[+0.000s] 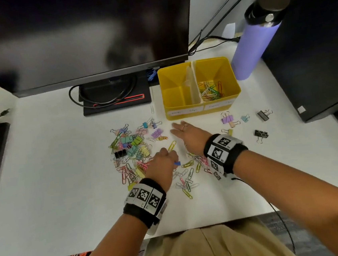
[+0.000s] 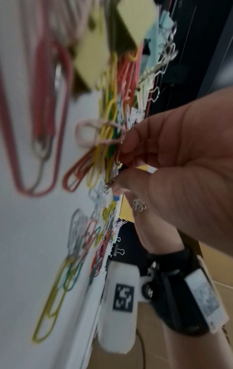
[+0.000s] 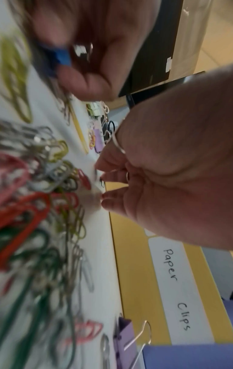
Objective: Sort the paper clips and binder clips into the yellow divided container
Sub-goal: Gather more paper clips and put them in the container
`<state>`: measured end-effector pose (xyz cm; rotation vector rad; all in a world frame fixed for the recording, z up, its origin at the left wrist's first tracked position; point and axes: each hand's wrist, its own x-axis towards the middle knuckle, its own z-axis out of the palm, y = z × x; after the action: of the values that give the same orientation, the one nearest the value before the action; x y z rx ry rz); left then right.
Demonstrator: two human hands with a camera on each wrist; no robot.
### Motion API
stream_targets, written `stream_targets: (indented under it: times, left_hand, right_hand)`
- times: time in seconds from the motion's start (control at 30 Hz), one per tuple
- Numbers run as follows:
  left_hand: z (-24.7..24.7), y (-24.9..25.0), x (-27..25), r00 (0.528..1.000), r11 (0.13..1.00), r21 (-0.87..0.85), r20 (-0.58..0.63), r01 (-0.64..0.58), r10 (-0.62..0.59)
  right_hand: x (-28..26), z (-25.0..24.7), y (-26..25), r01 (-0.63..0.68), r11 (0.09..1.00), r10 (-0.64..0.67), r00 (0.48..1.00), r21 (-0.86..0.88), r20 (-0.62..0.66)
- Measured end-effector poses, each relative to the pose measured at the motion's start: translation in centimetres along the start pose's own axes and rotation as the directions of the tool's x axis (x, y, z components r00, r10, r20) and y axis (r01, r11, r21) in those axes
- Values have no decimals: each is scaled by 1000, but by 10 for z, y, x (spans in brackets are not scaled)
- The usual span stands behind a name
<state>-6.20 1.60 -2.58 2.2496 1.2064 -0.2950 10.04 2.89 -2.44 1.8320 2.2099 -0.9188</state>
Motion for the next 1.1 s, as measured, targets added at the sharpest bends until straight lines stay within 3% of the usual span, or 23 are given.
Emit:
stream_targets:
  times: [0.1,0.23,0.37,0.5,0.67,0.77,0.87,0.97,1.1]
  left_hand:
    - [-7,-17,-2,999,999,-17,-5,-31,31]
    - [-17,-40,-5,999,997,-50,-12,-51,51]
    - [-24,-65,-11,997,995,-79,-62,-56,52]
    - [-34,-80,-16,993,999,-17,-111,-35,33]
    - [-42,-101,-17,974,1000,20,-227,-18,23]
    - [-41,-91,-28,941,990,71,-311,-119,135]
    - [-31,-85,-45,942,976,108,-263,-187,209]
    - [-24,-91,-56,963,991,50,-235,-123,131]
    - [-22,-103,-57,979,995,-93,-203,-40,20]
  right_hand:
    - [-20,10,1,69,996,-68,998,-57,14]
    - [-40,14,0,34,987,-37,999,-156,-18]
    - [-18,14,-28,63,995,-70,993,-72,-90]
    - [-1,19,-42,88,992,-94,994,-92,-54]
    - [-30,30,-24,109,982,-114,993,-154,-25]
    - [-44,29,-13,161,970,-193,965,-185,-177]
    - [-43,30,-38,239,953,-279,933,-188,-226]
    - [-30,50,-69,359,922,-381,908,-146,-173]
    - [-25,55,-64,252,966,-259,950,-64,-174]
